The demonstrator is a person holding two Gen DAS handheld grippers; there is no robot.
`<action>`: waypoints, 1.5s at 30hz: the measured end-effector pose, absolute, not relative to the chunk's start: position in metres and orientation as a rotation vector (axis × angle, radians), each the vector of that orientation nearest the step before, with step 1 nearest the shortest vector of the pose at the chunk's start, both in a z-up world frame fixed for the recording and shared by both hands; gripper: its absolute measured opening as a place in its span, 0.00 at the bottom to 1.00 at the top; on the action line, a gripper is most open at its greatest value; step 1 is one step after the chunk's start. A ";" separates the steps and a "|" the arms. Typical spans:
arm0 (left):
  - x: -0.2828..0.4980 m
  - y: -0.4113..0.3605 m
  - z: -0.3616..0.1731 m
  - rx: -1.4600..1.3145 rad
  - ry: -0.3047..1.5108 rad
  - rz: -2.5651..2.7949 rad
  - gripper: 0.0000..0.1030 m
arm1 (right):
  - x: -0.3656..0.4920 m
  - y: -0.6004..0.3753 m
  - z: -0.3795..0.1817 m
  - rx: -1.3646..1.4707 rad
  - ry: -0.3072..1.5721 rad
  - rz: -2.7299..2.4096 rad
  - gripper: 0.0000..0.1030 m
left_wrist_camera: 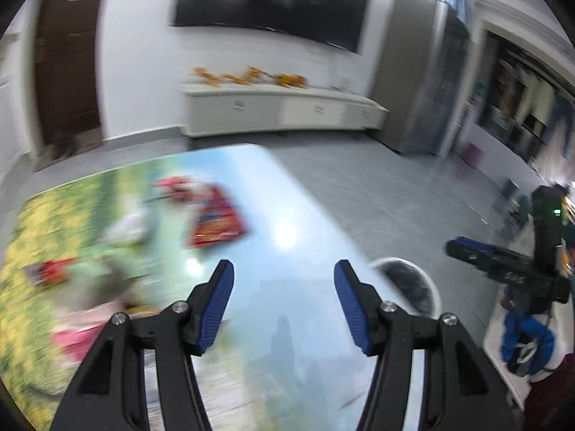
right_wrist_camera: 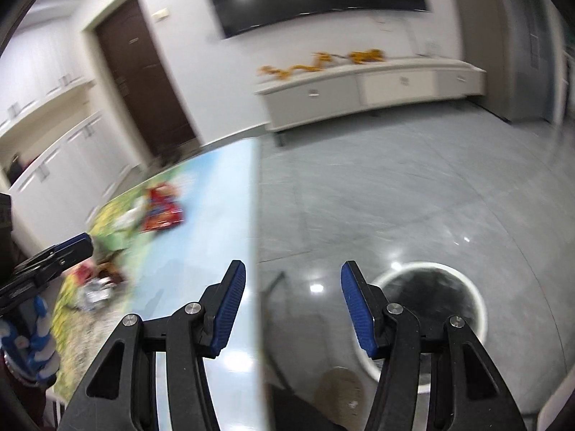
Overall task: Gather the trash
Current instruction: 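Grasp the pink paper box with the left gripper while the right grasps the brown wrapper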
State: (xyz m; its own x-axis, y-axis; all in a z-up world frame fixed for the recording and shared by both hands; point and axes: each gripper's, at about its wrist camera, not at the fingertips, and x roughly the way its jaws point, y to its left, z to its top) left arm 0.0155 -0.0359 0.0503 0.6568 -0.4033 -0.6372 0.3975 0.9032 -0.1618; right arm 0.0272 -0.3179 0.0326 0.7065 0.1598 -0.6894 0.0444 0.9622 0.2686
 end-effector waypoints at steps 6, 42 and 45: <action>0.010 0.070 0.035 -0.044 0.719 -0.226 0.75 | 0.055 -0.241 0.039 0.200 0.811 0.243 0.54; 0.020 0.115 -0.024 -0.225 0.827 -0.228 0.17 | 0.140 -0.043 -0.028 -0.010 1.035 0.659 0.15; 0.012 0.113 -0.017 -0.211 0.798 -0.230 0.13 | 0.133 -0.050 -0.022 -0.003 1.014 0.648 0.09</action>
